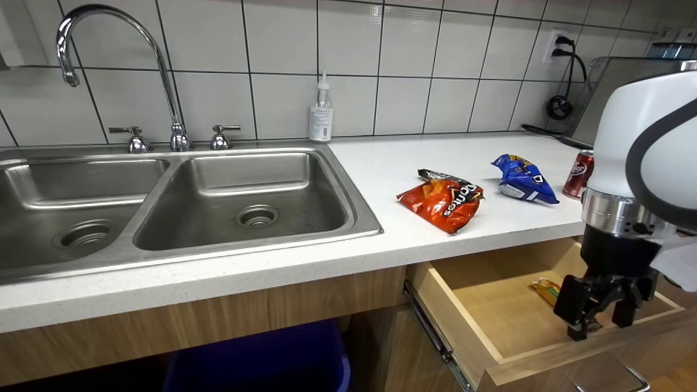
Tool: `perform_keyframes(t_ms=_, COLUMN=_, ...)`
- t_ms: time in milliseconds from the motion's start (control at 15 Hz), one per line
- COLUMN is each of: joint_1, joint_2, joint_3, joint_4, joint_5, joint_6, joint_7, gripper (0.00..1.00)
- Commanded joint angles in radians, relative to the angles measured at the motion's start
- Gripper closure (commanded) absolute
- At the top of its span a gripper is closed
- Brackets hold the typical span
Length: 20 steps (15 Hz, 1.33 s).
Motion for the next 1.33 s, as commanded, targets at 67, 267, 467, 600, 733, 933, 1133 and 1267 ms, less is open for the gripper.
perform_keyframes(t_ms=67, joint_1=-0.003, joint_2=-0.037, joint_3=0.027, joint_4=-0.032, joint_5=0.028, joint_6=-0.046, joint_7=-0.015, gripper=0.0)
perform_keyframes(t_ms=267, joint_1=-0.006, joint_2=-0.046, joint_3=0.026, joint_4=-0.024, joint_5=0.03, joint_6=-0.054, joint_7=-0.013, gripper=0.0)
perform_keyframes(t_ms=467, joint_1=-0.003, joint_2=-0.062, joint_3=0.025, joint_4=-0.016, joint_5=0.026, joint_6=-0.07, joint_7=-0.008, gripper=0.0)
perform_keyframes(t_ms=600, joint_1=-0.005, joint_2=-0.08, joint_3=0.028, joint_4=-0.013, joint_5=0.033, joint_6=-0.078, joint_7=-0.013, gripper=0.0)
perform_keyframes(t_ms=733, joint_1=-0.006, joint_2=-0.103, joint_3=0.029, joint_4=-0.011, joint_5=0.037, joint_6=-0.086, joint_7=-0.015, gripper=0.0)
perform_keyframes(t_ms=933, joint_1=-0.005, joint_2=-0.142, joint_3=0.028, joint_4=-0.001, joint_5=0.04, joint_6=-0.092, joint_7=-0.014, gripper=0.0)
perform_keyframes(t_ms=1133, joint_1=-0.002, joint_2=-0.17, joint_3=0.03, joint_4=0.022, joint_5=0.037, joint_6=-0.097, joint_7=-0.016, gripper=0.0)
perform_keyframes(t_ms=1267, joint_1=-0.003, joint_2=-0.181, joint_3=0.032, joint_4=0.043, joint_5=0.043, joint_6=-0.097, joint_7=-0.023, gripper=0.0)
